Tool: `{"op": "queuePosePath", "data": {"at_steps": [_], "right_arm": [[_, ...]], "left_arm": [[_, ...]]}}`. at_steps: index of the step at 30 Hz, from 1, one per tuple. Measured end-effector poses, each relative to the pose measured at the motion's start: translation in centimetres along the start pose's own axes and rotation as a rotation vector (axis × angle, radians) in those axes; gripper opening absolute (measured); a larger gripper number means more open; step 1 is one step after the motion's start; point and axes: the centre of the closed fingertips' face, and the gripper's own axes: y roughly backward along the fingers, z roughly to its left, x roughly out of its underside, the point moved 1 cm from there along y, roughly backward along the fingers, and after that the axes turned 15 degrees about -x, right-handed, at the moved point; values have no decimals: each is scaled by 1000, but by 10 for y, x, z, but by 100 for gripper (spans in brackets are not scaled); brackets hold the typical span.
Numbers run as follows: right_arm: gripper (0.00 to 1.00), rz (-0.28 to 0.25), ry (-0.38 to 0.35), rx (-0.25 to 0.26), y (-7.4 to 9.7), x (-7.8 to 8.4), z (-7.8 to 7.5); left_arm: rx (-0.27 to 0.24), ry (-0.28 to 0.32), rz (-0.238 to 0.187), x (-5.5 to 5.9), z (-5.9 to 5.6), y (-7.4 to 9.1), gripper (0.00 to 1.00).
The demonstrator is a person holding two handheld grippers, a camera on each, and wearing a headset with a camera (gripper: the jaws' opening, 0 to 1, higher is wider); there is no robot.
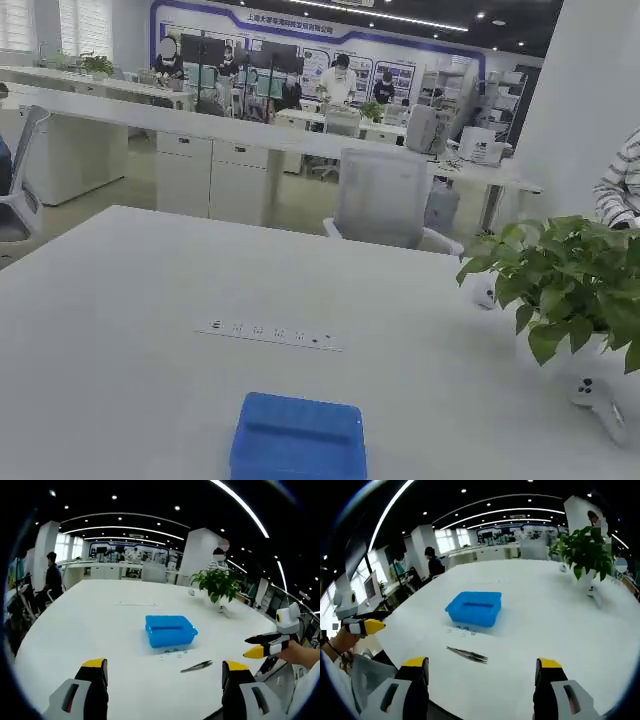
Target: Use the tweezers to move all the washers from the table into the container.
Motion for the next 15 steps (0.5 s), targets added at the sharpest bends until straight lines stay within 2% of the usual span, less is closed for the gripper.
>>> {"op": "queuePosePath", "data": {"at_steps": [7, 15], "right_arm": [[85, 16, -2, -7, -4, 3, 0], [85, 12, -8, -8, -6, 3, 0]], "left_arm": [[-3, -4, -1, -2, 3, -2, 95], [-7, -32, 14, 1, 3, -4, 95]]}}
